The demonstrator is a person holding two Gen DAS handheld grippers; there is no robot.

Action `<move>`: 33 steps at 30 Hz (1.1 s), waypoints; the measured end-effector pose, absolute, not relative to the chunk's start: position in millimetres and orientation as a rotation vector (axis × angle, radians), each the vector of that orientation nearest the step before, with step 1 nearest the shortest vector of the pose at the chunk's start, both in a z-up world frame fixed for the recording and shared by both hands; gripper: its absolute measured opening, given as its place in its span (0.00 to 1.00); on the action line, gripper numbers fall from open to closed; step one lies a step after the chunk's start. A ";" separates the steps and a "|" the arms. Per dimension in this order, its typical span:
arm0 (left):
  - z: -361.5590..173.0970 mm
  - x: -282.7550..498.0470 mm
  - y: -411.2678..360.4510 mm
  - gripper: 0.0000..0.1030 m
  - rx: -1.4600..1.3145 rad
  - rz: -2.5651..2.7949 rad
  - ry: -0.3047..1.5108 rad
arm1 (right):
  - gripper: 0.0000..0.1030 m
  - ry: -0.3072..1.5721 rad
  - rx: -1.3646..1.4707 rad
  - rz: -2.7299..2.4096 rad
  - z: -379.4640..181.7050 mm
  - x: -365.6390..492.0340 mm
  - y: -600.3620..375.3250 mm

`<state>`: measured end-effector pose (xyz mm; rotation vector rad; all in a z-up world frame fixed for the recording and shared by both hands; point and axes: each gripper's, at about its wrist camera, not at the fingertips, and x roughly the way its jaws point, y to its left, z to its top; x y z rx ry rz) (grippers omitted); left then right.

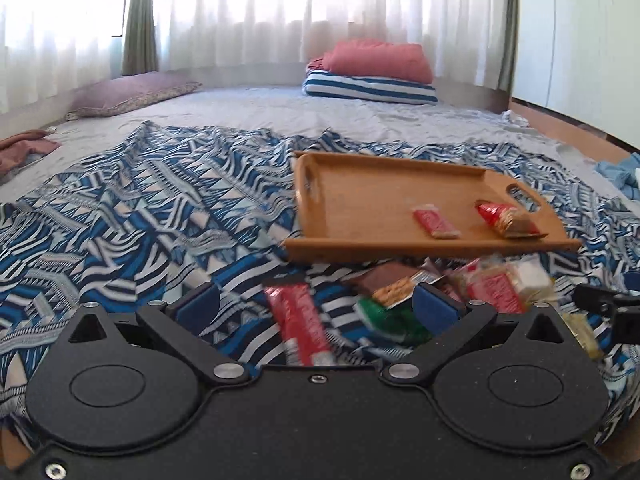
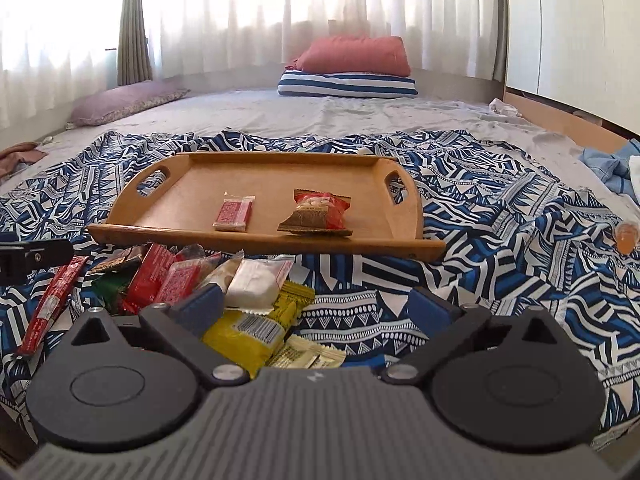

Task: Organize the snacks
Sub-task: 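Grasp a long red bar with the left tool while the right tool grasps a gold packet, then carry the long red bar and gold packet onto the tray with both tools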

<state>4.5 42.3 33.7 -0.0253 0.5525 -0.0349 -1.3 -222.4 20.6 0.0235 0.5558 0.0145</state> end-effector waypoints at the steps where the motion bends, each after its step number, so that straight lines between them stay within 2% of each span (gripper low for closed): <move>1: 30.7 3.6 44.7 1.00 -0.029 -0.027 0.561 | 1.00 0.555 0.027 0.001 18.6 -3.8 -222.9; 8: 19.6 -0.9 51.0 0.99 -0.050 0.013 0.582 | 1.00 0.550 0.054 -0.080 7.7 -17.9 -222.6; 13: 15.7 -0.1 46.4 0.88 -0.024 -0.007 0.601 | 0.98 0.565 0.021 -0.108 -0.2 -24.1 -214.5; 16: 11.7 -0.4 42.7 0.74 -0.018 -0.017 0.623 | 0.95 0.590 0.005 -0.106 -5.5 -24.3 -210.2; 18: 8.5 0.6 41.4 0.59 -0.024 -0.026 0.646 | 0.92 0.602 0.006 -0.099 -7.7 -24.7 -208.4; 19: 7.1 1.1 40.9 0.54 -0.027 -0.027 0.655 | 0.89 0.603 0.008 -0.096 -8.5 -24.8 -208.3; 20: 5.8 1.5 40.2 0.45 -0.028 -0.029 0.665 | 0.87 0.606 0.010 -0.094 -9.0 -24.8 -208.0; 21: 5.1 1.8 39.5 0.41 -0.023 -0.025 0.668 | 0.85 0.607 0.009 -0.094 -9.1 -24.7 -207.3; 24: 5.2 2.0 36.8 0.37 -0.008 -0.028 0.664 | 0.78 0.606 0.006 -0.085 -8.1 -24.0 -205.5; 28: 4.0 5.9 33.9 0.37 -0.001 -0.021 0.673 | 0.70 0.609 0.008 -0.070 -8.0 -21.9 -202.1; 33: 3.6 10.9 31.0 0.37 0.003 -0.003 0.673 | 0.66 0.620 0.002 -0.075 -11.4 -16.3 -197.3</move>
